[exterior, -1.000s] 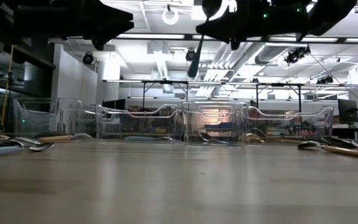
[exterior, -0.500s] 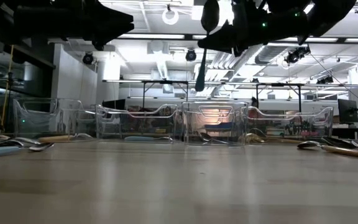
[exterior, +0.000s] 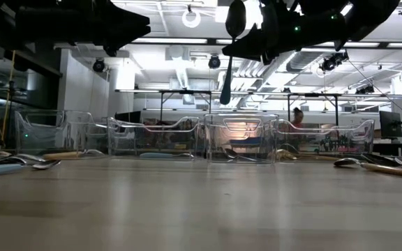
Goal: Sort silverware by color (type)
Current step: Put the black spoon into the middle right transparent bin
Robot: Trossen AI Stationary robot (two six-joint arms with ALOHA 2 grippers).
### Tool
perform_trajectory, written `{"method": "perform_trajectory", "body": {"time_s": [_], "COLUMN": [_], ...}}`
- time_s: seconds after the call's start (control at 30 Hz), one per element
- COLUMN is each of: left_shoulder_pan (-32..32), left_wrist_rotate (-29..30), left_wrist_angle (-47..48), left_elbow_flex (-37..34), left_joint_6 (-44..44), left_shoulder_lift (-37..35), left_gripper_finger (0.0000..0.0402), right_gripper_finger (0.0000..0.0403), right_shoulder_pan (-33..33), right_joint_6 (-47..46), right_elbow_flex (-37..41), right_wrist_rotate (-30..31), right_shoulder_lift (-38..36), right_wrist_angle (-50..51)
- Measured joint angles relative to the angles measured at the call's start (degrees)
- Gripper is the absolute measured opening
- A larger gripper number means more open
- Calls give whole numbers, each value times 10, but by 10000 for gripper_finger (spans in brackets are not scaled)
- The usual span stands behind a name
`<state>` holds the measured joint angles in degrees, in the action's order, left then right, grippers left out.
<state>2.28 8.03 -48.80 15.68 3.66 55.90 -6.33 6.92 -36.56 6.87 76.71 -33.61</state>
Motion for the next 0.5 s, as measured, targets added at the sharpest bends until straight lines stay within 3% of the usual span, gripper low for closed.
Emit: {"method": "perform_trajectory", "body": {"time_s": [0.1,0.27,0.33,0.5], "left_shoulder_pan": [0,0,0,0], "left_wrist_rotate": [0,0,0,0], "left_wrist_angle": [0,-10,-10,-10], "left_elbow_flex": [0,1,1,1], "left_joint_6": [0,11,11,11], "left_shoulder_lift": [0,0,0,0], "left_gripper_finger": [138,138,138,138], "right_gripper_finger": [0,0,0,0], "right_shoulder_pan": [0,-5,-23,-105], "right_joint_6": [-8,-26,-21,-90], "right_elbow_flex": [0,-39,-88,-266], "right_wrist_rotate": [3,133,146,145], "right_shoulder_lift": [0,1,1,40], "right_wrist_angle": [-1,36,117,426]}}
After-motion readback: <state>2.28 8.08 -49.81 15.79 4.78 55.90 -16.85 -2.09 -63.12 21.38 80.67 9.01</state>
